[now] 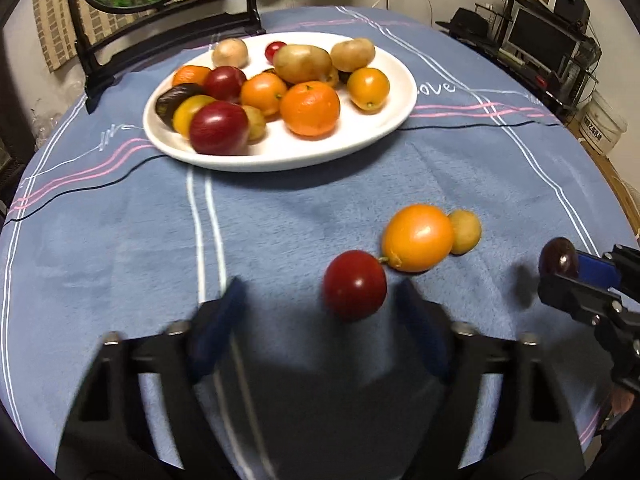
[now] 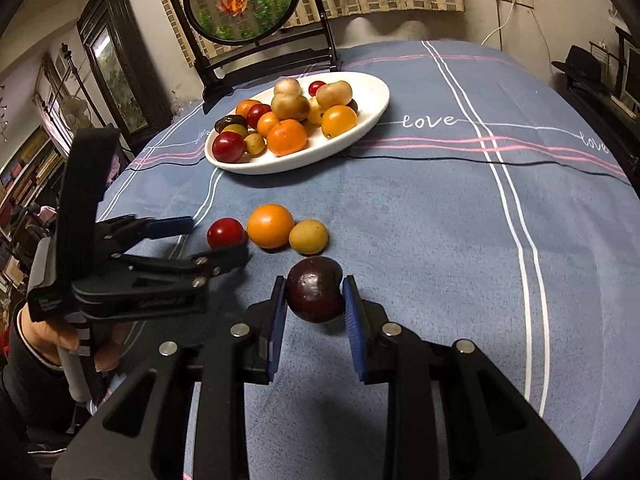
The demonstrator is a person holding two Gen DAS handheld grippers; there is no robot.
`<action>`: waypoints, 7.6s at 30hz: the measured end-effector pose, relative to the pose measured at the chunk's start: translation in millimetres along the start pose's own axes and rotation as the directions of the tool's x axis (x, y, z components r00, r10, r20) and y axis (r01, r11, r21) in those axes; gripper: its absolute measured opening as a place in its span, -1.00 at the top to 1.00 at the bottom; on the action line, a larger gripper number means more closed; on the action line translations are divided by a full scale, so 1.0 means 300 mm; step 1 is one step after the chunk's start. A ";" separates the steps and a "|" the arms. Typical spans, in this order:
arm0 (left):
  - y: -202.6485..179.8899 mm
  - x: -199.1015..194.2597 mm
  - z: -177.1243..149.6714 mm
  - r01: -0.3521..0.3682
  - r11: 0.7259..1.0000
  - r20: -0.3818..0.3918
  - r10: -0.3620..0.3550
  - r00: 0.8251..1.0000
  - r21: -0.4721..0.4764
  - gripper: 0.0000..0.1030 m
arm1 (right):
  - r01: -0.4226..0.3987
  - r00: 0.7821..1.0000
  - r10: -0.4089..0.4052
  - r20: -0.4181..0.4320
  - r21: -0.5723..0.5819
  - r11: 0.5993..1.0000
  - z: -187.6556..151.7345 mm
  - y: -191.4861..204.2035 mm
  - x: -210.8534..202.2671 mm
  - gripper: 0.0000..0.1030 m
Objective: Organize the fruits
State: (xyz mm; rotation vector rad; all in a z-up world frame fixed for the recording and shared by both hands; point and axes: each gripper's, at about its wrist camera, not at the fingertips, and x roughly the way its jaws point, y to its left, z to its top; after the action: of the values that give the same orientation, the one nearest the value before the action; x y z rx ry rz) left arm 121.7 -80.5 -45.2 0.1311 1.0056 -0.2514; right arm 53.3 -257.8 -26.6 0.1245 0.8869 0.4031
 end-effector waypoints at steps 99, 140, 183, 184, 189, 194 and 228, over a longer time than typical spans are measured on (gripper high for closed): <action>0.105 -0.127 -0.095 -0.084 0.989 0.086 0.095 0.992 -0.123 -0.77 | 0.137 0.982 -0.160 -0.101 -0.201 0.970 0.107 0.098 0.227 0.38; -0.166 0.006 0.031 0.042 0.991 0.047 -0.048 0.998 0.127 0.24 | 0.071 0.997 -0.070 0.016 -0.011 0.997 0.006 -0.064 0.001 0.45; 0.251 0.024 0.466 -0.103 0.981 0.154 0.129 0.980 -0.166 -0.39 | -0.009 0.998 0.005 0.056 0.059 0.998 0.640 0.028 0.376 0.38; 0.251 0.015 0.461 -0.104 0.980 0.158 0.131 0.979 -0.168 -0.44 | -0.014 0.998 0.010 0.061 0.063 0.998 0.631 0.023 0.360 0.38; 0.253 -0.020 0.396 -0.107 0.977 0.147 0.135 0.980 -0.184 -0.59 | -0.011 0.998 0.008 0.064 0.050 0.999 0.554 0.017 0.258 0.38; 0.237 -0.078 0.296 -0.099 0.976 0.150 0.129 0.980 -0.195 -0.70 | 0.063 0.996 -0.062 0.059 -0.011 0.998 0.453 0.037 0.174 0.38; 0.164 -0.281 -0.062 -0.110 0.973 0.191 0.150 0.970 -0.203 -0.84 | 0.180 0.984 -0.179 0.025 -0.079 0.980 0.105 0.125 0.046 -0.97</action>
State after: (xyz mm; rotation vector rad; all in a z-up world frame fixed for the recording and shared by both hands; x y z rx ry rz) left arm 76.5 -16.6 16.1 -0.0039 0.8073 -0.0455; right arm 74.5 -216.0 -6.8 -0.0265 0.8553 0.2686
